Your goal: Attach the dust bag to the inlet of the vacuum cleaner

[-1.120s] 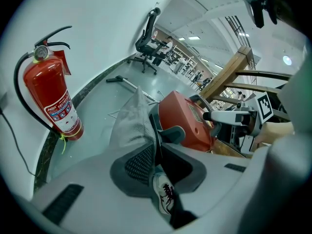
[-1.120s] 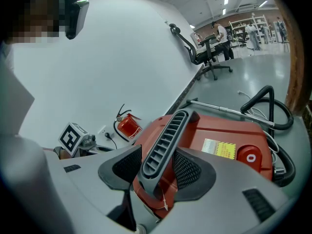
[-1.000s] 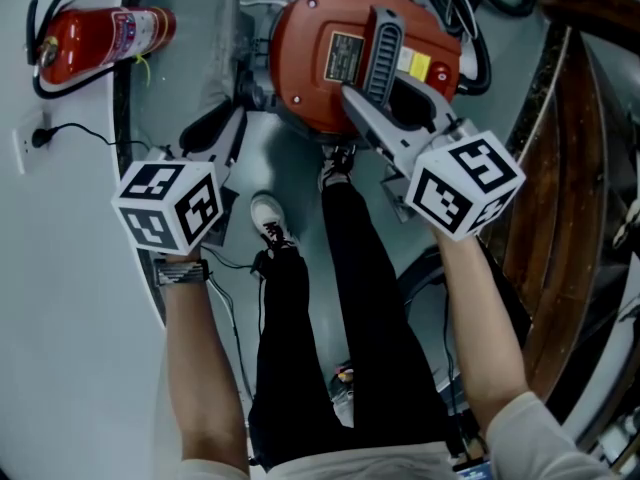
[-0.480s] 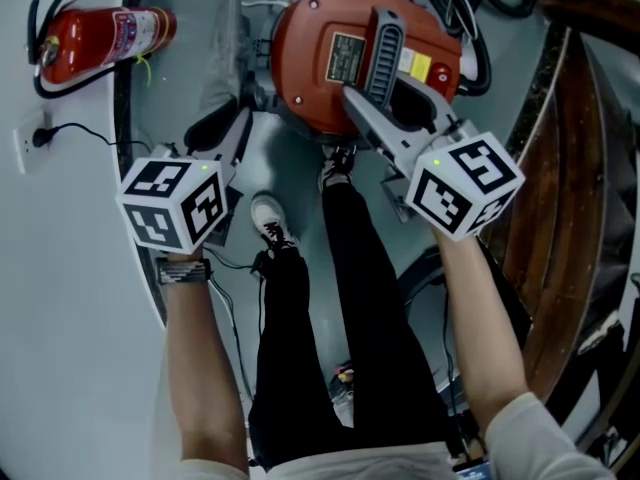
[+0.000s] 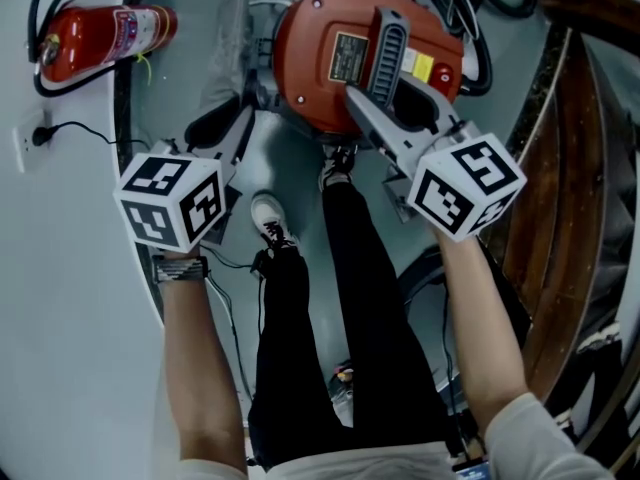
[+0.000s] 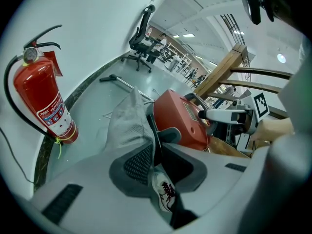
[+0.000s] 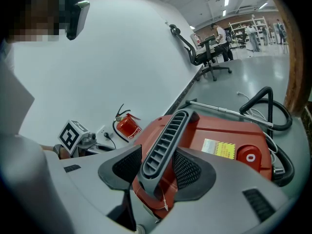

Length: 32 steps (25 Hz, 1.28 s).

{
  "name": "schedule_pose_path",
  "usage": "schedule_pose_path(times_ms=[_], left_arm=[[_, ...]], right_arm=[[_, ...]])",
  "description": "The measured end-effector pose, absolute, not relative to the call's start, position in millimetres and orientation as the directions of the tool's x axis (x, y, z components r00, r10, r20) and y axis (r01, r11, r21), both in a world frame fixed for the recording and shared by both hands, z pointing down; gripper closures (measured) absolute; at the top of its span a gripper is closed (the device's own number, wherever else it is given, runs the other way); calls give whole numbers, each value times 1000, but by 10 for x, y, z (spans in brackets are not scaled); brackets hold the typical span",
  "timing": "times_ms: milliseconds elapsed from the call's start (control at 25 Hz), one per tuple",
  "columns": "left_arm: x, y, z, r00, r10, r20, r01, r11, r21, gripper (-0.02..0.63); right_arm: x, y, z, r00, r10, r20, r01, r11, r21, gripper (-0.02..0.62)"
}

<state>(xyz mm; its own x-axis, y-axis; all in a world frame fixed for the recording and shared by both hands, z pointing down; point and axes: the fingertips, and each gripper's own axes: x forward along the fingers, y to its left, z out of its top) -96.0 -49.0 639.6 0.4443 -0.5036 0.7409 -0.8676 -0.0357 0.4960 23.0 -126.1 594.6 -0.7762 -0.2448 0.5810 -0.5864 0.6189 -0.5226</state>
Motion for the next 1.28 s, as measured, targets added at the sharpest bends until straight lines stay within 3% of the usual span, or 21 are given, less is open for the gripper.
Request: schedule_pose_path(times_ms=[760,1280], left_arm=[[-998,-441,6357,385,-563,732,-893,-27,449,522],[-978,-392,6124,434,-525,732,-884,-90,459,526]], right_arm=[[233,-1259,5945,-775,-240,584,-593,596,-542,391],[464,-1200,5757,-700,-312,643,-670,599,-439,396]])
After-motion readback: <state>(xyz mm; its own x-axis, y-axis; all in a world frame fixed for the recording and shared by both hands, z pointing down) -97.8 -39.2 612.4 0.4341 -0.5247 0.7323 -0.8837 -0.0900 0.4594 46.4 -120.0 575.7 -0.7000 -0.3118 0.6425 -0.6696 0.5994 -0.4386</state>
